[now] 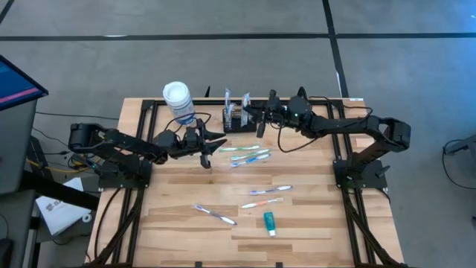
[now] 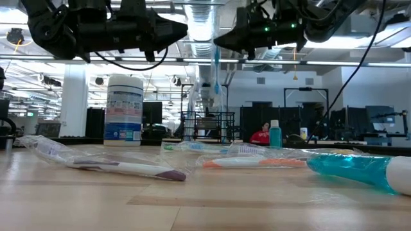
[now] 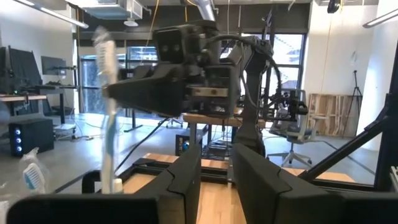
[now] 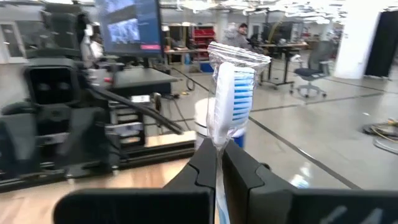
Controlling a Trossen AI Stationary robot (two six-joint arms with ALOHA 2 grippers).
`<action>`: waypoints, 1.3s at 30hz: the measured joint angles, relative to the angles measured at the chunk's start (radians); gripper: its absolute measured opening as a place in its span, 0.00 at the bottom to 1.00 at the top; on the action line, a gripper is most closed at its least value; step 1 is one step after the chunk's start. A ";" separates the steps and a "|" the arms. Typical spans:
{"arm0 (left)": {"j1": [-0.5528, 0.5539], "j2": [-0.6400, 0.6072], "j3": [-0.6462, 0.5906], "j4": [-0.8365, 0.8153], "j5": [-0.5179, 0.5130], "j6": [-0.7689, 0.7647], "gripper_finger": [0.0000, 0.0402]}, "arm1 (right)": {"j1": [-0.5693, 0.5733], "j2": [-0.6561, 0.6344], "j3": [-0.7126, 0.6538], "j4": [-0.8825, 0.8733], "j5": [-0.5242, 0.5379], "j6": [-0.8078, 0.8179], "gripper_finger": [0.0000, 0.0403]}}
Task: Pick & Place toothbrushing station
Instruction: Put the bottom blue toothbrush into the black wire organizer
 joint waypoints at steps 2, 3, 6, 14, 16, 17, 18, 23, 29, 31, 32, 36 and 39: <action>0.000 0.000 0.000 -0.004 0.000 0.000 0.22 | -0.021 0.000 0.000 -0.006 0.000 0.000 0.00; 0.000 0.000 0.000 -0.007 0.000 0.000 0.22 | -0.031 0.000 0.000 -0.010 0.000 0.000 0.00; 0.000 0.000 0.000 -0.008 0.000 0.000 0.22 | -0.057 0.000 0.000 -0.015 0.000 -0.003 0.00; 0.000 0.000 0.000 -0.008 0.000 0.000 0.22 | -0.121 0.000 0.000 -0.017 0.000 -0.008 0.00; 0.000 0.000 0.000 -0.008 0.000 0.000 0.22 | -0.135 0.000 0.000 -0.022 0.000 -0.011 0.00; 0.000 0.000 0.000 -0.008 0.000 0.001 0.22 | -0.142 0.000 0.000 -0.024 0.000 -0.010 0.00; 0.002 0.000 0.000 -0.008 0.000 0.001 0.22 | -0.148 0.000 -0.001 -0.024 0.000 -0.011 0.00; 0.003 0.000 0.000 -0.006 0.000 0.003 0.22 | -0.173 0.000 -0.001 -0.024 -0.004 -0.011 0.00; 0.003 0.001 0.000 0.000 0.000 0.004 0.22 | -0.188 0.000 -0.001 -0.024 -0.023 -0.015 0.00; 0.003 0.001 0.000 0.001 0.000 0.004 0.22 | -0.192 0.000 -0.001 -0.024 -0.023 -0.022 0.00; 0.003 0.001 0.000 0.002 0.000 0.006 0.22 | -0.191 0.000 -0.001 -0.024 -0.023 -0.022 0.00; 0.003 0.001 0.001 0.005 0.000 0.029 0.22 | -0.191 0.000 -0.008 -0.020 -0.023 -0.026 0.00; 0.003 0.001 0.001 0.007 0.000 0.030 0.22 | -0.191 0.000 -0.022 -0.021 -0.023 -0.021 0.00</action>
